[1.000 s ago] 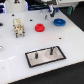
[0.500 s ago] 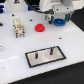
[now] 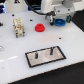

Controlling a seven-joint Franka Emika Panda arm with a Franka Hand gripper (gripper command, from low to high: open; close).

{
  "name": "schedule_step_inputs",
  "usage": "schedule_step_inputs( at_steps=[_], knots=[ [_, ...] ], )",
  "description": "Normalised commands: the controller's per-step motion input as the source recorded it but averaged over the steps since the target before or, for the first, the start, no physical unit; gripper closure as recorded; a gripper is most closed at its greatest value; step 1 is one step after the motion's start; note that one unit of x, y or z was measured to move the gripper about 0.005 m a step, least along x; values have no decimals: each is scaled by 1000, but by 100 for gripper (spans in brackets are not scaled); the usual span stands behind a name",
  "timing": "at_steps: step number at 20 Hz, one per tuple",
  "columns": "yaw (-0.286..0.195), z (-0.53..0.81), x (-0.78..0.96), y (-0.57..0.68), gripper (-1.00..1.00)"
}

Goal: Insert the blue gear onto the right peg, followed by the red gear

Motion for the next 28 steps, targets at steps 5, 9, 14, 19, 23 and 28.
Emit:
schedule_step_inputs(
  at_steps=[5,9,14,19,23,28],
  knots=[
    [0,-134,-229,21,100],
    [0,-84,-171,5,100],
    [0,11,-71,-29,100],
    [0,515,331,-142,100],
    [0,589,555,-239,100],
    [0,558,643,-277,100]
  ],
)
